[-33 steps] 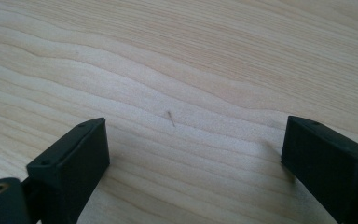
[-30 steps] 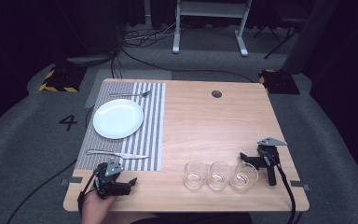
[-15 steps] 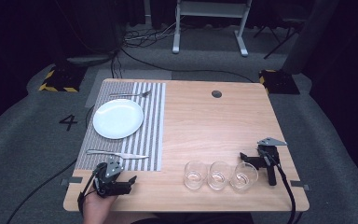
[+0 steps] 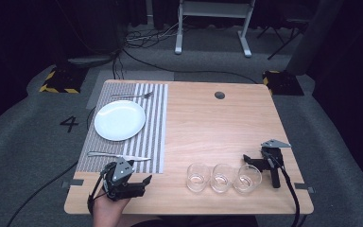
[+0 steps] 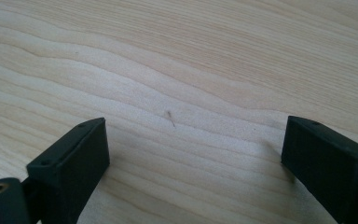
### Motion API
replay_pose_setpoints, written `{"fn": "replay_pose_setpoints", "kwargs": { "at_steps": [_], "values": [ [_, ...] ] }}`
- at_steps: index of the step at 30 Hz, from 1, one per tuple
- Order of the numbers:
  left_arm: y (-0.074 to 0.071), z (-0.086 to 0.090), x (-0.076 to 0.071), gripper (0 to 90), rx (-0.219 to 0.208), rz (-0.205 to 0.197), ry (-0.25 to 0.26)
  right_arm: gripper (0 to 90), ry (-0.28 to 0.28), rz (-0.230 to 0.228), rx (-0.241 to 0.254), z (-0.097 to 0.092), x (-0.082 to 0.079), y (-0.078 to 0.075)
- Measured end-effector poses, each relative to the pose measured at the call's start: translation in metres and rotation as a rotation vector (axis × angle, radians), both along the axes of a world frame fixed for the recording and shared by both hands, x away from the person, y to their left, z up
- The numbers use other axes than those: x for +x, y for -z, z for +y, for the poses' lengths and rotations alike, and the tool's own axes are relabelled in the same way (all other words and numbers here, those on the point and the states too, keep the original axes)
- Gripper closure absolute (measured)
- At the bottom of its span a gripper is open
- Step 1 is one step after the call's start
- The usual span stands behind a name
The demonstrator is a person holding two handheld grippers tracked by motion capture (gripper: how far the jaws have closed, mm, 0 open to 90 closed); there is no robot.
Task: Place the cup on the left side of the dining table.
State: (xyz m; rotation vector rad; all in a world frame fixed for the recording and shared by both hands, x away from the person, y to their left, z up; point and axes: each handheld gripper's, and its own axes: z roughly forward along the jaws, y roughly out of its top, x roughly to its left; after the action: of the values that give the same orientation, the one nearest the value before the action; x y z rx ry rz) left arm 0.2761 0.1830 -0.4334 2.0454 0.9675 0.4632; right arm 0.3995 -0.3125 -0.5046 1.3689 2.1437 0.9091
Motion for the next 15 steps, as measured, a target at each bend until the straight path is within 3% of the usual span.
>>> {"fn": "replay_pose_setpoints", "kwargs": {
  "at_steps": [8,9,15],
  "values": [
    [-0.015,-0.027,0.002,18.2,-0.044,-0.009,0.090,7.7,0.000,0.000,0.000,0.000,0.000,0.000],
    [-0.017,-0.035,0.003,17.9,-0.066,-0.003,0.115,7.7,0.000,0.000,0.000,0.000,0.000,0.000],
    [-0.017,-0.061,0.008,16.0,-0.100,0.006,0.193,7.7,0.000,0.000,0.000,0.000,0.000,0.000]
  ]
}}
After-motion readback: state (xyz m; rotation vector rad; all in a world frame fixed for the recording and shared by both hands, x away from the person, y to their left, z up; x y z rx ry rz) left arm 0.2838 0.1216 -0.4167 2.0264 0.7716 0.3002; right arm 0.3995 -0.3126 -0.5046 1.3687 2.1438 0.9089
